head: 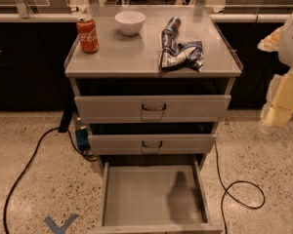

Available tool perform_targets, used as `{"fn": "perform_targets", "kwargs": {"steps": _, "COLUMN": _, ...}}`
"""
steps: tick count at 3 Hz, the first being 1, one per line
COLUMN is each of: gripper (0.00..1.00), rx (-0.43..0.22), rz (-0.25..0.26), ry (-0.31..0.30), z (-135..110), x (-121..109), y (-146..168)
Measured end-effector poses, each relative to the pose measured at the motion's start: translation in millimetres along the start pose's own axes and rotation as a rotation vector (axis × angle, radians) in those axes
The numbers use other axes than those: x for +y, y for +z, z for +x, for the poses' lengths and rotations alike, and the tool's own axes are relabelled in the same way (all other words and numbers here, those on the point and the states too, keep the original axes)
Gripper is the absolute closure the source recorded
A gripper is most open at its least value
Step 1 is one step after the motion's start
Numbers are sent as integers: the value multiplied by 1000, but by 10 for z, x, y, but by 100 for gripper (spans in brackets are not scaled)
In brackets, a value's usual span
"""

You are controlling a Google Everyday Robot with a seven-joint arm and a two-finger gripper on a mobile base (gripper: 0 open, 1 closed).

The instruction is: Place blue chip bag into bottom drawer

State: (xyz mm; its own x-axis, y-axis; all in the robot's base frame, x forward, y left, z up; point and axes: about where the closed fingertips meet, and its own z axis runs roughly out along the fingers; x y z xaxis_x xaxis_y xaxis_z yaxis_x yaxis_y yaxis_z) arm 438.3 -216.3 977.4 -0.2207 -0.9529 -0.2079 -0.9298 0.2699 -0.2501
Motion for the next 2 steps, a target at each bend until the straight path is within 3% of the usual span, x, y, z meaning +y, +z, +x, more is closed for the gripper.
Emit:
{"fn": "perform_targets", "kwargs": {"steps": 1, "gripper": 0, "rx": 0, "rz": 0, "ry": 0, "z": 0, "x": 0, "y": 0}}
{"fn": "perform_targets", "kwargs": {"steps": 2, "gripper": 0, "rx": -20, "rz": 53, "ry": -83, "z": -173, "x": -142, "y": 100}}
